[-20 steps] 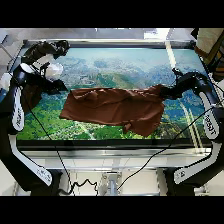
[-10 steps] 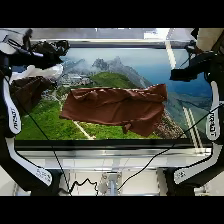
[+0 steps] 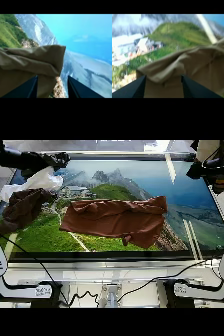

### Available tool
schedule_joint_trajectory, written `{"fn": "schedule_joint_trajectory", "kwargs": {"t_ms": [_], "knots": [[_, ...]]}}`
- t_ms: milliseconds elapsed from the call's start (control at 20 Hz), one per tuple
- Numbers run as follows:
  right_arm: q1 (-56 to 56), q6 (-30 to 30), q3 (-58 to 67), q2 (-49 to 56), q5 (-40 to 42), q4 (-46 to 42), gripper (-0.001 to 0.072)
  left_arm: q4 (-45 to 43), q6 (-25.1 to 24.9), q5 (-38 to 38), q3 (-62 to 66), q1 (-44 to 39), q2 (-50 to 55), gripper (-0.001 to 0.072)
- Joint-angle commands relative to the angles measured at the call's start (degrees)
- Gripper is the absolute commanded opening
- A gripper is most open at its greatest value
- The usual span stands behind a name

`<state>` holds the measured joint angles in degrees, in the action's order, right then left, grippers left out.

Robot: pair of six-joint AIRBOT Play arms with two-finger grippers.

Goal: Fold the shirts.

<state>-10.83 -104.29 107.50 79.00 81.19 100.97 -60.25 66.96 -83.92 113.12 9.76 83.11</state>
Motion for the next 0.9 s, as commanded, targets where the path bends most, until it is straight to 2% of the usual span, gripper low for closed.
{"fn": "schedule_joint_trajectory", "kwargs": {"t_ms": [0, 200, 250, 300, 450, 700, 850], "knots": [[-0.02, -0.28, -9.03, -7.39, 2.54, 1.31, 0.0397, -4.02, 1.01, -2.58, -8.24, -0.07, -2.84, 0.047], [-0.02, -0.35, -31.56, -12.98, -1.6, 1.53, 0.04, -4.94, 0.72, 0.15, -21.59, 0.37, -2.84, 0.0473], [-0.02, -0.33, -36.09, -13.29, -2.99, 3.13, 0.0402, -5.7, 0.72, 1.4, -25.05, 0.61, -2.82, 0.0476], [-0.02, -0.33, -40.46, -13.31, -4.42, 4.96, 0.0441, -6.73, 0.7, 2.43, -28.63, 0.96, -2.82, 0.0487], [-0.02, 0.13, -51.49, -13.31, -11.28, 9.75, 0.0448, -8.02, 0.26, 5.05, -36.57, 2.08, -2.8, 0.0487], [-0.44, 3.19, -66.12, -13.25, -22.4, 11.54, 0.0448, -9.7, -0.79, 10.56, -40.83, 2.75, -2.58, 0.0486], [-0.5, 3.87, -72.46, -13.25, -26.47, 14.38, 0.0448, -9.66, -0.87, 11.06, -41.16, 2.75, -1.66, 0.0486]]}}
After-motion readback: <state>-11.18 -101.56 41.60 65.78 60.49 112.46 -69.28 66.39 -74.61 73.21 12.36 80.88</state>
